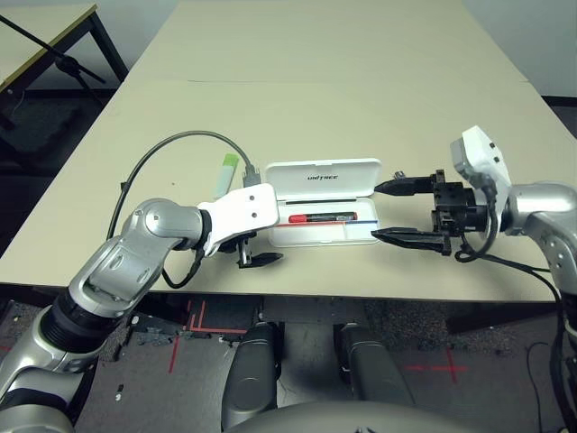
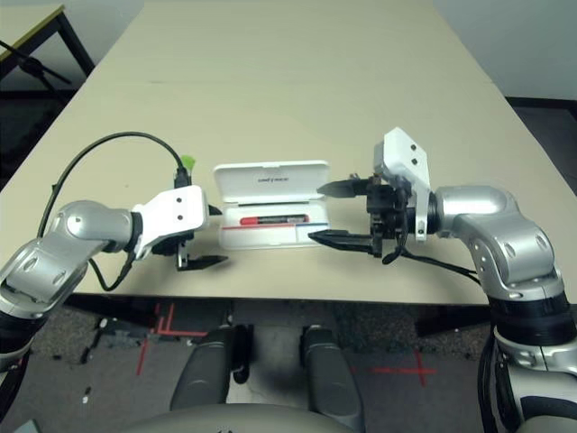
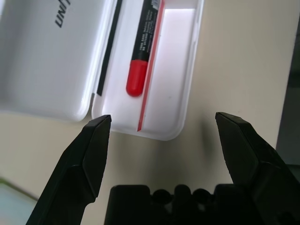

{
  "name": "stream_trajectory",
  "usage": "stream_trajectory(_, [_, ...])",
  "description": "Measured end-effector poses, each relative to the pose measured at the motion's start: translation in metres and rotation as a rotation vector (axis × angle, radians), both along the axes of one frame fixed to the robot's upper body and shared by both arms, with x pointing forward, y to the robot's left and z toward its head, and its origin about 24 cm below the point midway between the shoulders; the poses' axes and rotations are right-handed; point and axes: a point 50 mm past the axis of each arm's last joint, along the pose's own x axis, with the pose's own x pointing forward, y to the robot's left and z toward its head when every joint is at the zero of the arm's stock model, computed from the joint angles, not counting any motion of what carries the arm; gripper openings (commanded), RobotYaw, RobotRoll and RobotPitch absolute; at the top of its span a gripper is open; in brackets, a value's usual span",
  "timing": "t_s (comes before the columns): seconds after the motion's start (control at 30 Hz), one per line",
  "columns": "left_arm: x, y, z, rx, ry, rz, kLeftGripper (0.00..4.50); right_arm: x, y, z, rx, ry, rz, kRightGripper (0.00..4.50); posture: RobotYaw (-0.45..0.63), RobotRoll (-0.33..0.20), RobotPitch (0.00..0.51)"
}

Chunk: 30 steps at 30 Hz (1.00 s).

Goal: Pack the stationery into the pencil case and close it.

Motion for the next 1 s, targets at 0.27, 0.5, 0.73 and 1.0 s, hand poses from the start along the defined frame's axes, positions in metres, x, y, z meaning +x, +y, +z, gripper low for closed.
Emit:
stream_trajectory(0.27, [0.009,0.012,0.006,0.007,-0.01,0.184,4.5,-0.007,-0.005,0.004,-0.07,0.074,-0.025,4.48,0.1,0.0,0.15])
stream_trajectory(0.5, [0.03,0.027,0.015,-0.029,-0.032,0.48,4.5,-0.009,-0.004,0.006,-0.094,0.1,-0.021,4.48,0.11,0.0,0.152])
stream_trajectory(0.73, [0.056,0.035,0.015,-0.098,-0.014,0.742,4.5,-0.009,0.001,0.002,-0.105,0.113,-0.005,4.48,0.11,0.0,0.151])
stream_trajectory(1.0, [0.085,0.036,0.011,-0.204,0.021,0.903,4.5,-0.009,0.005,-0.002,-0.114,0.116,0.008,4.48,0.09,0.0,0.149])
